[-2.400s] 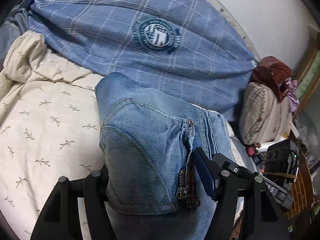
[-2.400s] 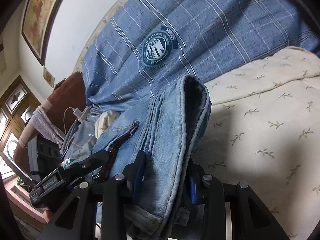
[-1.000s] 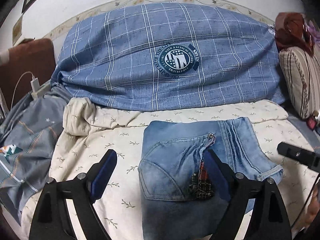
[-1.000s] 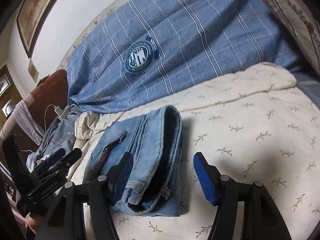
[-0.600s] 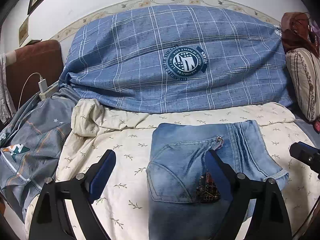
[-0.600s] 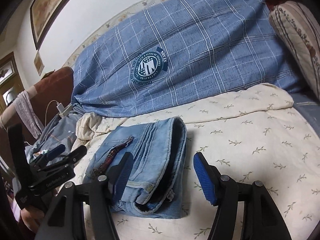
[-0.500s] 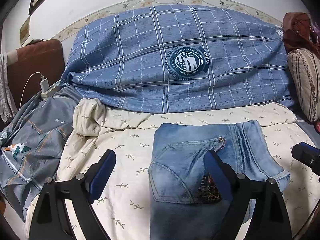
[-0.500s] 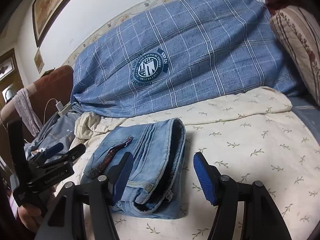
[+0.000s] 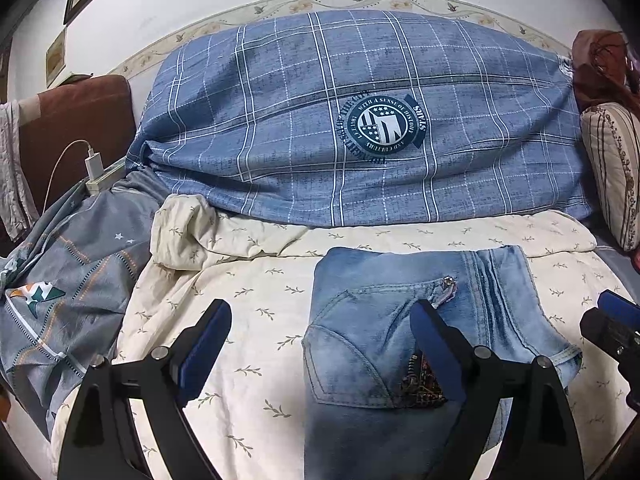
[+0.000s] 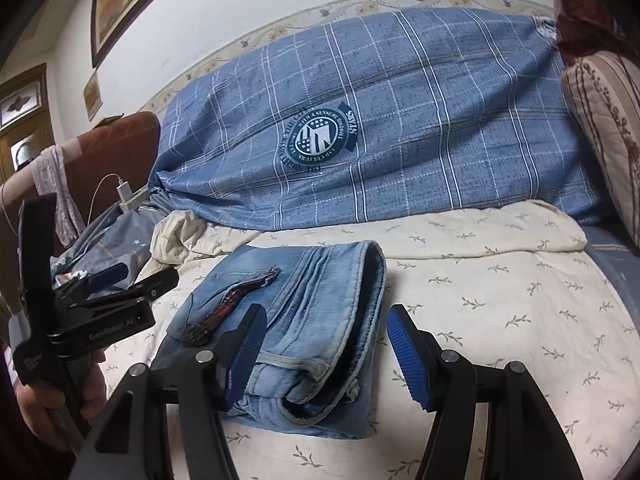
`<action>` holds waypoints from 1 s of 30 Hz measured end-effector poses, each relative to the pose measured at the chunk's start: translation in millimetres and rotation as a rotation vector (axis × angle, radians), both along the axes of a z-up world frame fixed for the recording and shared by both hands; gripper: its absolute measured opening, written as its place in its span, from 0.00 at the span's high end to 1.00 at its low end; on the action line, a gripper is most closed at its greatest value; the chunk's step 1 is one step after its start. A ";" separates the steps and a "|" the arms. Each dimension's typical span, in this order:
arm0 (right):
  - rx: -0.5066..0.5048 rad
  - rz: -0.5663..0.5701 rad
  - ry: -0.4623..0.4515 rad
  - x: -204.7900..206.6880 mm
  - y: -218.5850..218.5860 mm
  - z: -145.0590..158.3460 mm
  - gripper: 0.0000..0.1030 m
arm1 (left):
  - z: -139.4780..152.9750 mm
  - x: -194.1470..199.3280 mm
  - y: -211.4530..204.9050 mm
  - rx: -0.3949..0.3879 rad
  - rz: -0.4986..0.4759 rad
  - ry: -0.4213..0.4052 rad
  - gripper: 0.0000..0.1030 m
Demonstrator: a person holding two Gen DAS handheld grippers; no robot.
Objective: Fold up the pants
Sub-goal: 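Open the right gripper and pull both grippers back from the jeans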
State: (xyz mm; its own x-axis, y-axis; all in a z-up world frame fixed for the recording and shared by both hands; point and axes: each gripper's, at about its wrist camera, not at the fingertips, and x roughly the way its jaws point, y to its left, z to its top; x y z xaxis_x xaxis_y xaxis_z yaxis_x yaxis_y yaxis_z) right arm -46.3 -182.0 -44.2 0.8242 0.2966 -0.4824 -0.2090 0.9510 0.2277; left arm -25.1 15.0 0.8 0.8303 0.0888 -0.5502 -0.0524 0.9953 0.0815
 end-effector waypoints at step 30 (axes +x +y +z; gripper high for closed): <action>-0.046 0.016 -0.086 -11.4 15.1 8.8 0.36 | 5.8 -2.5 17.0 -0.030 0.099 -0.047 0.06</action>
